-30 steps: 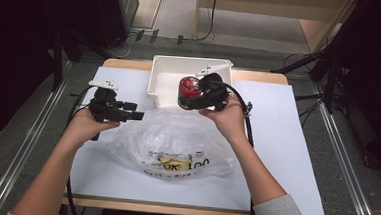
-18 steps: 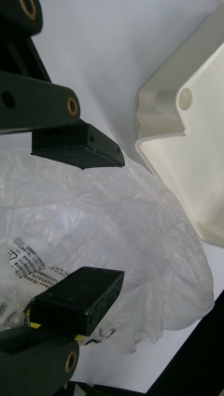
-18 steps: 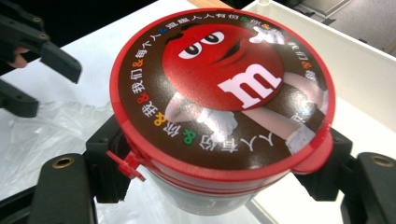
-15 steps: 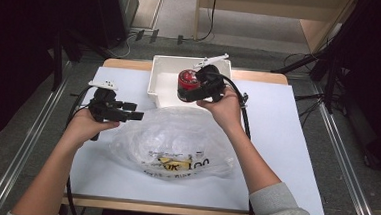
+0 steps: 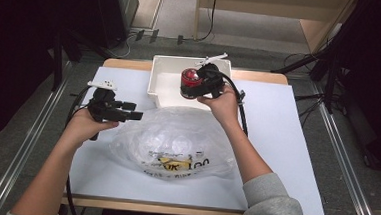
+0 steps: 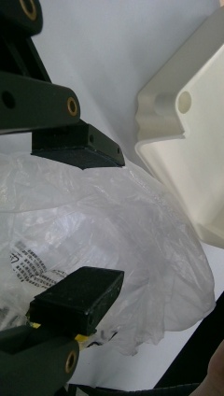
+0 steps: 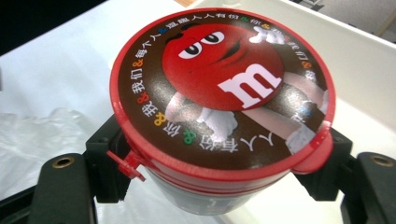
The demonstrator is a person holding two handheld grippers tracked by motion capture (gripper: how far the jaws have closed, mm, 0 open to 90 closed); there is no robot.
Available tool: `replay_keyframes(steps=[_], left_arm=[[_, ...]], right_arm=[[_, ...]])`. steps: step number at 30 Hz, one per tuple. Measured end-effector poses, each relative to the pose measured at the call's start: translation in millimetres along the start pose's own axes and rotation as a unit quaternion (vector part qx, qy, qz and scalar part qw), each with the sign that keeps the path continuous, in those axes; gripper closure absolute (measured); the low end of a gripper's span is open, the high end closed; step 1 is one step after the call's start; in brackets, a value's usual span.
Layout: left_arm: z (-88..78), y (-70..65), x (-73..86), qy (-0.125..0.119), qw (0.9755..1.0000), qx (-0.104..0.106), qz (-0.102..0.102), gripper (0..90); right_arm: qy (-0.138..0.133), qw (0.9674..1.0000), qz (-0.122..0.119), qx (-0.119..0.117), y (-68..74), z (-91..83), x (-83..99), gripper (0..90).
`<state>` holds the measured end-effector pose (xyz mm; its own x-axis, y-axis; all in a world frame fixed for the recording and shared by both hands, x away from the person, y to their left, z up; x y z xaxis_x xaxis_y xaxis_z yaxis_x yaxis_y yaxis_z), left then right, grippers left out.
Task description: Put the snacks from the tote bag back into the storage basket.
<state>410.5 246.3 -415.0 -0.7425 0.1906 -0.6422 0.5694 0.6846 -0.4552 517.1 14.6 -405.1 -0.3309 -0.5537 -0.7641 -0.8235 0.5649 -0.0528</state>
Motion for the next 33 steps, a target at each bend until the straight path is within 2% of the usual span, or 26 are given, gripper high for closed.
replay_keyframes(steps=[5,16,19,25,29,33], left_arm=[[0.8,0.4,0.5,0.002,1.0,-0.001,0.002,39.7],[1.7,1.5,1.2,0.004,1.0,-0.004,0.004,39.8],[1.5,2.4,1.4,0.004,1.0,-0.005,0.005,39.8],[1.9,4.2,2.0,0.006,1.0,-0.007,0.004,39.9],[2.2,4.4,2.0,0.005,0.9999,-0.009,0.006,39.9],[2.4,4.9,2.2,0.006,0.9999,-0.009,0.003,39.9]], right_arm=[[0.011,0.9999,0.008,0.006,-8.0,10.8,7.2,26.2],[0.013,0.9995,0.028,0.01,-22.5,27.7,16.8,26.2],[0.023,0.999,0.035,0.015,-27.7,35.0,22.7,26.1],[0.029,0.9987,0.034,0.022,-32.2,40.2,26.7,26.2],[0.037,0.9977,0.05,0.026,-37.3,47.1,33.3,26.2],[0.046,0.9972,0.052,0.029,-37.9,54.4,38.1,26.2]])
Point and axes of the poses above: each handheld gripper's, and its own axes: z roughly forward along the jaws, x roughly out of its underside, y roughly to its left, the point moved 7 cm from there along z, roughly forward along the jaws, and after that the axes turned 13 degrees about -z, right-handed, at the moved point
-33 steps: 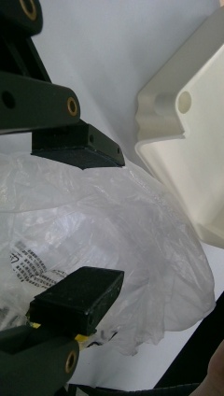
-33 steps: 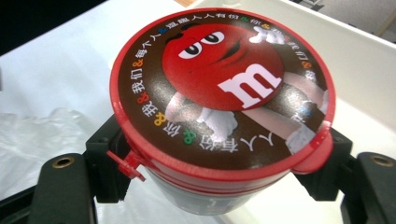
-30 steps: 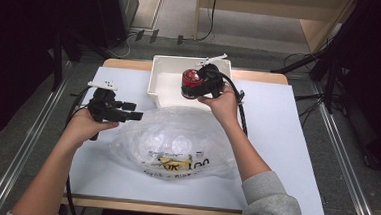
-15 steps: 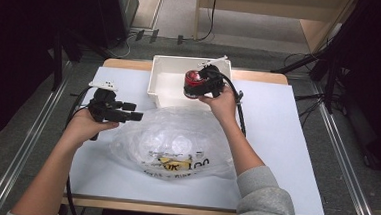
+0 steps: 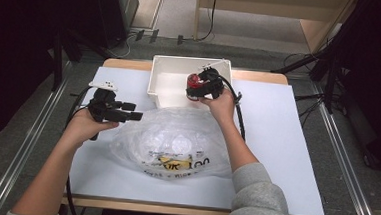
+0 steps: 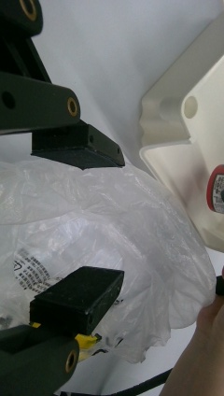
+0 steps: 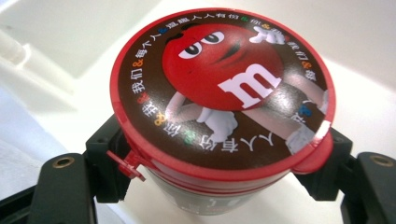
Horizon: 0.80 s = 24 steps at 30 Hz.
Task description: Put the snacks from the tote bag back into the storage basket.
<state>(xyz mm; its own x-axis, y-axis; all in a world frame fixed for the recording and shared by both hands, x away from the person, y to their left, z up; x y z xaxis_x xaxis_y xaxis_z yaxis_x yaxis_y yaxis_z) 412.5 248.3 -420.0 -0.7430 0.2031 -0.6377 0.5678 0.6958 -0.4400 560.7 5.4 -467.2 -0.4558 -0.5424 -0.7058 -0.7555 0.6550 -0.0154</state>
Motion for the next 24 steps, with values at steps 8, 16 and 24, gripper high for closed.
replay_keyframes(steps=[8,16,24], left_arm=[[1.9,0.4,1.0,0.003,1.0,-0.001,0.001,39.9],[1.7,1.2,0.7,0.001,1.0,-0.001,0.001,39.9],[3.5,0.8,1.6,0.006,1.0,-0.003,0.005,40.0]], right_arm=[[0.009,0.9999,0.009,-0.002,-1.1,16.0,6.4,26.1],[0.022,0.9997,0.009,0.009,-1.5,29.0,10.6,26.1],[0.016,0.9997,0.012,0.017,-3.1,31.9,10.5,26.0]])
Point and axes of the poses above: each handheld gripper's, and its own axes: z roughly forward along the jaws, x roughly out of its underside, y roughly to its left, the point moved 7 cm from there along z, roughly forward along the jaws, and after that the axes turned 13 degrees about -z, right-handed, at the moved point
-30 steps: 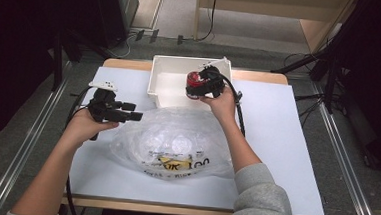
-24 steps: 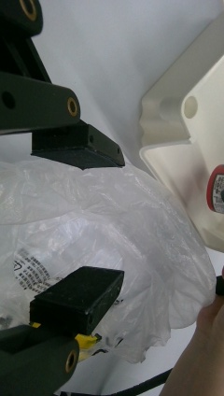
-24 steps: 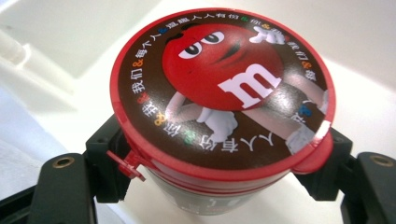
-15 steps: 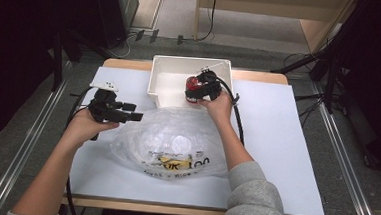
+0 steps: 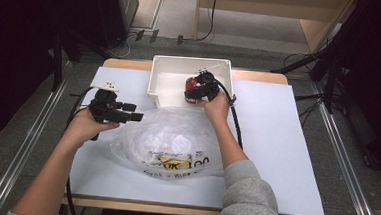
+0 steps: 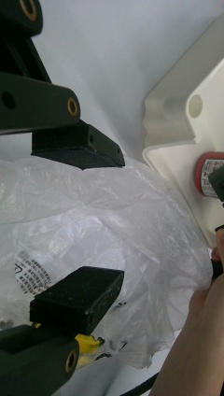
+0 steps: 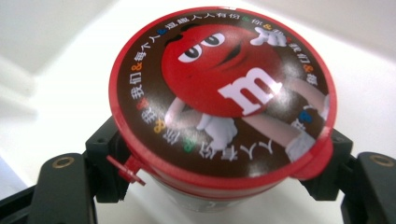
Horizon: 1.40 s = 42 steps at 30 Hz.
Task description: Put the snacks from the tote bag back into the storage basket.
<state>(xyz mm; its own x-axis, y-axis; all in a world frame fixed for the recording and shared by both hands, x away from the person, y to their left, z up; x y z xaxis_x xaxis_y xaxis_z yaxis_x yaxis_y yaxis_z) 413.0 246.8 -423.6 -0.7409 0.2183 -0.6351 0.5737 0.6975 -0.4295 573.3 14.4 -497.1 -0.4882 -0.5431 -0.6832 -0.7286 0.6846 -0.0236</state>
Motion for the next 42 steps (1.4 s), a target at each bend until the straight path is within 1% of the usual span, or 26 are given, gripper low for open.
replay_keyframes(steps=[2,5,6,8,14,15,16,19,20,22,23,25,27,29,31,32,33,35,37,38,39,40,41,42], left_arm=[[0.5,-0.6,0.1,0.001,1.0,0.0,0.0,40.0],[0.9,-0.3,0.4,0.003,1.0,-0.002,0.001,39.9],[1.0,-0.3,0.5,0.003,1.0,-0.002,0.001,39.9],[1.5,-0.2,0.5,0.004,1.0,-0.002,0.0,39.9],[2.8,-1.7,1.2,0.006,1.0,0.001,0.001,39.9],[2.9,-1.5,1.2,0.006,1.0,0.0,0.0,39.9],[2.8,-1.3,1.3,0.006,1.0,0.0,-0.001,39.9],[2.1,-0.7,1.2,0.004,1.0,0.0,-0.001,39.8],[1.8,-0.7,1.0,0.003,1.0,0.0,-0.001,39.9],[1.0,-0.5,0.7,0.002,1.0,0.0,0.0,39.8],[0.9,-0.5,0.7,0.002,1.0,0.0,0.0,39.8],[0.9,-0.6,0.9,0.003,1.0,0.0,0.0,39.8],[0.7,-0.7,0.8,0.002,1.0,0.0,0.0,39.7],[0.3,-0.8,0.6,0.001,1.0,0.002,0.0,39.7],[0.0,-0.6,0.4,0.001,1.0,0.0,0.0,39.8],[0.0,-0.7,0.5,0.002,1.0,0.0,0.001,39.7],[0.1,-0.9,0.6,0.001,1.0,0.001,0.0,39.7],[0.1,-1.1,0.6,0.001,1.0,0.001,0.0,39.7],[-0.2,-0.9,0.4,0.0,1.0,0.0,-0.001,39.8],[-0.3,-0.9,0.5,0.0,1.0,-0.001,-0.001,39.7],[-0.4,-0.8,0.5,0.0,1.0,0.0,0.0,39.7],[-0.6,-0.6,0.4,-0.001,1.0,-0.001,0.001,39.8],[-0.7,-0.4,0.3,-0.001,1.0,0.0,-0.002,39.8],[-0.7,-0.4,0.3,-0.001,1.0,0.0,-0.002,39.7]], right_arm=[[0.003,1.0,0.006,0.0,-0.1,0.6,0.3,26.0],[0.008,0.9999,0.007,-0.001,0.1,0.7,0.4,25.8],[0.01,0.9999,0.001,0.001,0.7,1.2,0.7,25.6],[0.012,0.9999,-0.003,0.003,1.0,1.5,1.0,25.5],[0.018,0.9996,-0.008,0.021,4.0,6.0,-0.5,24.4],[0.018,0.9996,-0.005,0.022,4.5,7.0,-1.0,24.2],[0.018,0.9996,0.003,0.019,5.4,8.9,-2.1,23.7],[0.019,0.9996,0.009,0.016,5.7,8.8,-2.6,23.2],[0.017,0.9997,0.008,0.015,5.4,8.4,-2.7,22.8],[0.012,0.9998,0.015,0.009,5.7,7.8,-2.8,19.7],[0.003,0.9998,0.02,0.003,5.7,6.2,-4.3,18.9],[-0.007,0.9996,0.027,0.001,6.1,2.1,-7.0,17.1],[-0.009,0.9995,0.029,-0.001,6.2,0.6,-7.5,16.8],[-0.006,0.9993,0.036,0.001,6.9,-2.6,-7.7,16.8],[-0.005,0.9994,0.033,0.006,7.2,-7.4,-8.2,16.8],[-0.011,0.9993,0.034,0.002,7.7,-11.9,-9.4,16.8],[-0.011,0.9993,0.034,0.002,7.7,-11.9,-9.4,16.8],[-0.016,0.9993,0.035,-0.001,8.1,-19.2,-11.5,16.8],[-0.017,0.9993,0.034,-0.003,8.5,-21.5,-12.1,16.9],[-0.015,0.9995,0.027,-0.004,9.8,-26.8,-12.5,17.2],[-0.015,0.9995,0.027,-0.004,9.8,-26.8,-12.5,17.2],[-0.015,0.9996,0.023,-0.002,9.9,-30.1,-12.3,18.2],[-0.021,0.9995,0.023,-0.006,9.5,-36.0,-11.9,18.6],[-0.021,0.9995,0.023,-0.006,9.5,-36.0,-11.9,18.6]])
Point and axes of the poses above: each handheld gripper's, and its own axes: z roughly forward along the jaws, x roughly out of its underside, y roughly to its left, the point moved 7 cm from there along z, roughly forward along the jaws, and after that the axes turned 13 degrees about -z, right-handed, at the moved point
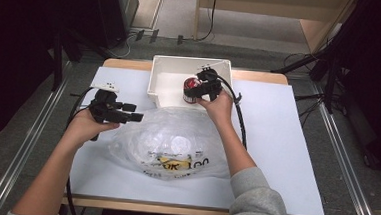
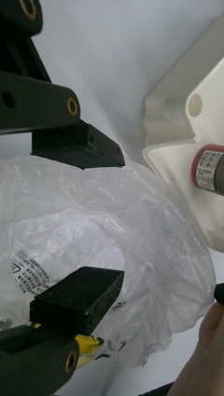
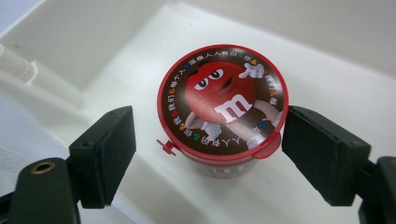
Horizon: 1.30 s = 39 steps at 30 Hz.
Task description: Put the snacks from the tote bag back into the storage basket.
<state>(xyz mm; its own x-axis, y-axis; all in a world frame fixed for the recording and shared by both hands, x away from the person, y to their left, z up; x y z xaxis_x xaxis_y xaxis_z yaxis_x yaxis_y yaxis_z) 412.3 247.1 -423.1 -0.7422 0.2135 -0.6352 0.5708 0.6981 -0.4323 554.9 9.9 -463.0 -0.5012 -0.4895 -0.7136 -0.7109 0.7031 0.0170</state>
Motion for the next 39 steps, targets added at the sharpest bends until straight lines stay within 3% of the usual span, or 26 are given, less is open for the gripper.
replay_keyframes(steps=[6,12,16,17,18,20,23,26,39], left_arm=[[-0.9,0.6,-0.3,-0.002,1.0,-0.001,-0.001,39.8],[-0.5,0.7,-0.1,-0.001,1.0,-0.002,0.0,39.8],[-0.2,0.0,0.2,0.0,1.0,-0.003,0.001,39.8],[-0.7,0.5,0.0,0.0,1.0,-0.003,0.002,39.8],[-0.7,0.5,0.0,0.0,1.0,-0.003,0.002,39.7],[-0.7,1.2,0.1,0.0,1.0,-0.004,0.0,39.8],[-0.5,1.2,0.2,-0.001,1.0,-0.003,-0.001,39.8],[-0.6,0.7,0.1,-0.001,1.0,-0.003,0.002,39.8],[-0.9,1.2,-0.1,-0.001,1.0,-0.002,-0.001,39.8]], right_arm=[[-0.021,0.9998,0.005,0.002,-5.1,-16.4,-0.1,25.4],[-0.034,0.9994,0.003,0.0,-6.4,-26.8,5.8,45.4],[-0.04,0.9991,0.013,0.001,-11.1,-32.5,8.0,64.6],[-0.05,0.9986,0.014,-0.003,-11.2,-35.7,8.9,77.6],[-0.05,0.9986,0.014,-0.003,-11.2,-35.7,8.9,77.6],[-0.049,0.9988,0.001,-0.007,-7.1,-37.2,11.7,90.0],[-0.037,0.9989,-0.013,-0.027,2.2,-33.0,16.4,90.0],[-0.028,0.9989,-0.027,-0.026,8.2,-27.4,19.9,90.0],[-0.02,0.9989,-0.029,-0.031,20.5,-9.5,17.9,90.0]])
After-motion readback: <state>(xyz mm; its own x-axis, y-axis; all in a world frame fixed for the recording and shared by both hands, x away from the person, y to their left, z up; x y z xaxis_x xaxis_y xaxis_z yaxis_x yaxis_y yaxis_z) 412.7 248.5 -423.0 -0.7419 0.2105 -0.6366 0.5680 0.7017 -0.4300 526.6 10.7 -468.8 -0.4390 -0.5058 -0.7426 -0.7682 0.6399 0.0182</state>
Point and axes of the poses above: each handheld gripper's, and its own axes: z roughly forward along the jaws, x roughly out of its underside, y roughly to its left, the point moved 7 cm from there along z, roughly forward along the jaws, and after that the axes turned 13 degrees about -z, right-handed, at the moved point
